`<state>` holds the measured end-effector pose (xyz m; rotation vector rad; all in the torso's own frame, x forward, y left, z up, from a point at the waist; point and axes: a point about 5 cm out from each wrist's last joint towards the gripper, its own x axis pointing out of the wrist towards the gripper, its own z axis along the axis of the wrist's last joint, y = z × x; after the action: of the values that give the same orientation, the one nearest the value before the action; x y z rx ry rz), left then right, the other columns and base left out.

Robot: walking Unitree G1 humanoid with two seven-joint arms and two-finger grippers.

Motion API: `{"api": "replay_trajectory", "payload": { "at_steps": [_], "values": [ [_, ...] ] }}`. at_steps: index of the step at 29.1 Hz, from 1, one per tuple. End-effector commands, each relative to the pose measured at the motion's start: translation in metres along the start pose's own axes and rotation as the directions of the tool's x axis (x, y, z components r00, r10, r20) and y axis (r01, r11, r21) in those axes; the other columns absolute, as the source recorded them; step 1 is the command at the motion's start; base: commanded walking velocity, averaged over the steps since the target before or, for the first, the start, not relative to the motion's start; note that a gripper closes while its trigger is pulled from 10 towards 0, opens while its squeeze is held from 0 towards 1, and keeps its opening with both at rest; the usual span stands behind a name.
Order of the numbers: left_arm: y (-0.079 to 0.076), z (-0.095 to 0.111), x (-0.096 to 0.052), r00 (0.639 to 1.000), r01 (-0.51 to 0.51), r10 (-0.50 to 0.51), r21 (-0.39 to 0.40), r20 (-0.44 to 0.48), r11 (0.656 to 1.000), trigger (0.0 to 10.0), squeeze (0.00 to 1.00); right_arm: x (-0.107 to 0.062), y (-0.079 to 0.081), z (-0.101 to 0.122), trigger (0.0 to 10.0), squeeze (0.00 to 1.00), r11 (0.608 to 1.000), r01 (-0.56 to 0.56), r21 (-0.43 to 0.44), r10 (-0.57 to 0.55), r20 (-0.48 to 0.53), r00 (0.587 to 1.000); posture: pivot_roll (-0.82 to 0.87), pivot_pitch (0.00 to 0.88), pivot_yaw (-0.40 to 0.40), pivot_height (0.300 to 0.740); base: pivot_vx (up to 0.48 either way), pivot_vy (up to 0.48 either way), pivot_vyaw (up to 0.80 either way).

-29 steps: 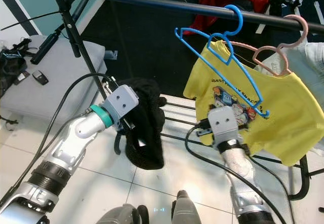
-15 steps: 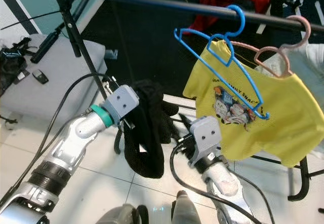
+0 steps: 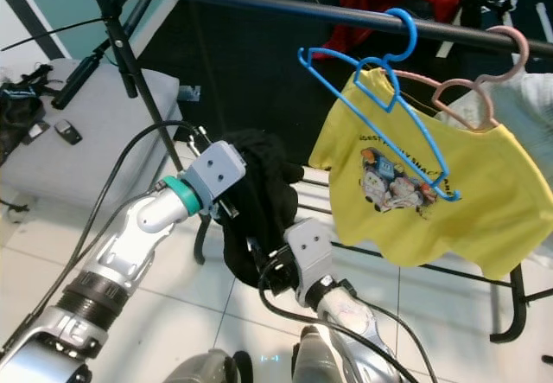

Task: Hang hanger

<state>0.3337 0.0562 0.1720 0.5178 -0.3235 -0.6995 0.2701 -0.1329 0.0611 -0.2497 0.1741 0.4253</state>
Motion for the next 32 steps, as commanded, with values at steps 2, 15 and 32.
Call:
{"api": "replay_trajectory", "payload": {
  "at_steps": [2,15,32],
  "values": [
    [0.004,0.003,-0.001,1.000,-0.019,0.019,0.004,0.016,1.000,0.0,0.00,0.003,-0.003,-0.013,10.0,0.00,0.998,0.041,-0.056,-0.044,-0.056,0.997,-0.12,0.134,0.132,0.740,0.000,0.000,0.00],
    [0.008,0.006,0.000,0.999,-0.027,0.027,0.015,0.018,1.000,0.0,0.00,0.035,-0.007,-0.022,10.0,0.00,0.993,-0.012,0.120,0.030,-0.150,0.988,-0.07,0.142,0.131,0.740,0.000,0.000,0.00],
    [0.009,0.005,-0.001,0.999,-0.041,0.041,0.013,0.009,0.999,0.0,0.00,0.032,-0.018,-0.042,0.0,0.00,0.999,-0.005,0.048,0.016,-0.242,0.970,-0.07,0.143,0.119,0.740,0.000,0.000,0.00]
  ]
}}
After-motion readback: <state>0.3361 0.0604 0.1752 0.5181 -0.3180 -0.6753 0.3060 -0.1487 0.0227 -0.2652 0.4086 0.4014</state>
